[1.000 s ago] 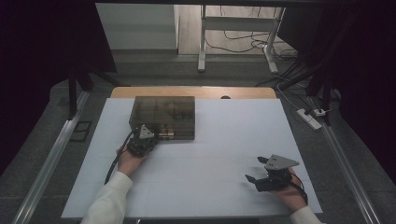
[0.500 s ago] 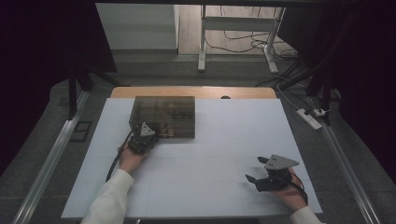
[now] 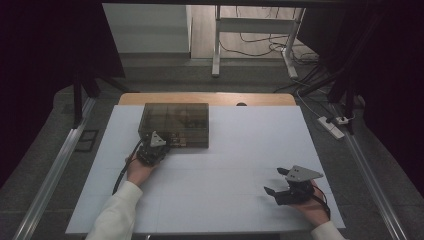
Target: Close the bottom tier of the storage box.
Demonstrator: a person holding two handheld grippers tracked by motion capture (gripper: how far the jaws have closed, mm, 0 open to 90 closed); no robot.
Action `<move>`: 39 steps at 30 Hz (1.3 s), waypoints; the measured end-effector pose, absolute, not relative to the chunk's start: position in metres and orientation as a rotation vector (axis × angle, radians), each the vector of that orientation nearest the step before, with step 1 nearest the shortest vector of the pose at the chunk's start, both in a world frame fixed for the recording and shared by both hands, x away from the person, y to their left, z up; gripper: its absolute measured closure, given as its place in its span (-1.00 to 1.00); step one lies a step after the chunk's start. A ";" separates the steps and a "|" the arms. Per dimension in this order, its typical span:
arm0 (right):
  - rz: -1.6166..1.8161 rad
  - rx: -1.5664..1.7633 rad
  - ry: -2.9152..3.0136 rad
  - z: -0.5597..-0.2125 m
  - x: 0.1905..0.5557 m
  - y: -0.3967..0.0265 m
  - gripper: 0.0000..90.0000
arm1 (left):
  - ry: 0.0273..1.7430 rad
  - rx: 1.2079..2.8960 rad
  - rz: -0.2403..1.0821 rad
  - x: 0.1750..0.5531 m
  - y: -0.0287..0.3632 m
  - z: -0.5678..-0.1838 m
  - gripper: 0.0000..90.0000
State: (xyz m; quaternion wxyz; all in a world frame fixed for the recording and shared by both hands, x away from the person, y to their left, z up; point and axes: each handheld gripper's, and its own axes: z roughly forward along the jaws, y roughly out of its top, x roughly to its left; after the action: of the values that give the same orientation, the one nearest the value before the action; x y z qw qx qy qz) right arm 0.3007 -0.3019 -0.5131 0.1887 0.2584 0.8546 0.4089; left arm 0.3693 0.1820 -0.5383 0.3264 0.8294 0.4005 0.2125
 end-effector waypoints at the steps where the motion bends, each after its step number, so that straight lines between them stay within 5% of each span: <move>1: 1.157 0.733 2.400 -0.514 0.301 -0.302 -0.66 | 1.046 2.174 0.557 0.368 0.182 -0.538 0.97; 39: 1.144 0.709 2.386 -0.509 0.296 -0.303 -0.66 | 0.963 2.103 0.586 0.301 0.198 -0.511 0.97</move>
State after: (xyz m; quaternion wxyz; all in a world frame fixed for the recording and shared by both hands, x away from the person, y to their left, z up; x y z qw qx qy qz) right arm 0.2956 -0.3033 -0.5093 0.1998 0.2537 0.8534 0.4092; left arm 0.3013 0.1981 -0.5107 0.3690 0.8192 0.3750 0.2284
